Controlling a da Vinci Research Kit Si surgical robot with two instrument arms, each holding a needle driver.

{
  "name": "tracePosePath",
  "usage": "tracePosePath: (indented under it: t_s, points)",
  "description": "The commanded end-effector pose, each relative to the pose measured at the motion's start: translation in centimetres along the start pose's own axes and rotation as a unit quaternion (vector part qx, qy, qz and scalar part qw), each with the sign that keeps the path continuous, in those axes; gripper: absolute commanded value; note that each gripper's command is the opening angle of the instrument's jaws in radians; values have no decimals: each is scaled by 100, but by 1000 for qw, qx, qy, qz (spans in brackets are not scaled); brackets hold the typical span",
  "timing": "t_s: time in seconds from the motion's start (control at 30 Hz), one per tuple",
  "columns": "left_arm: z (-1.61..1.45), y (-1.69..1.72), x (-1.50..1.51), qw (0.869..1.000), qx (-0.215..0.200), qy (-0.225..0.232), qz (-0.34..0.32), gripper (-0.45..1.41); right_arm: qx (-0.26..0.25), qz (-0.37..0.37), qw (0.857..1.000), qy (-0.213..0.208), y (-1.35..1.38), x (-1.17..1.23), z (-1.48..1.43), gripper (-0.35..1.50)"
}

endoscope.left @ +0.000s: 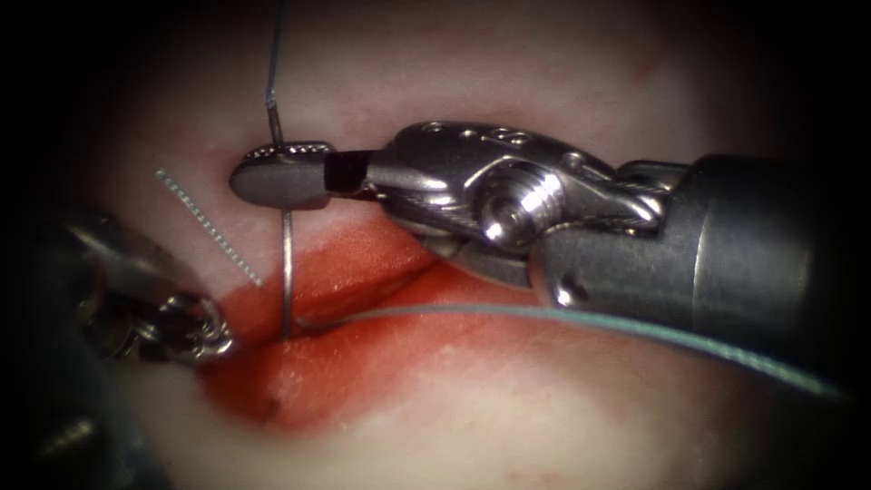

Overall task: Wound Closure
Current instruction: Pass the needle through the bottom of the cut.

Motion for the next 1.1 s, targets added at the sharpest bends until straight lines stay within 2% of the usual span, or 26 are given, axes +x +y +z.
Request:
tracePosePath:
  t_s: [0.03, 0.53, 0.8, 0.9, 0.97, 1.1]
  points:
    - [-4, -3, -11, 1000, 0, -2, 3, -45, 6, 21, 1000, -2, -2, 6, 13, -35]
    - [-3, -4, -10, 1000, 0, 2, 4, -45, 11, 170, 985, -13, 4, -9, 17, -35]
    - [-2, -3, -9, 1000, 0, 3, 2, -45, 13, 258, 966, -23, 5, -23, 20, -35]
    - [-2, -3, -9, 1000, 0, 4, 3, -45, 24, 312, 950, -21, 2, -27, 20, -35]
    - [-2, -3, -9, 1000, 0, 4, 4, -45, 29, 338, 941, -5, 0, -30, 21, -35]
    - [-2, -3, -9, 1000, 0, 5, 4, -45, 32, 339, 940, -4, -4, -32, 22, -35]
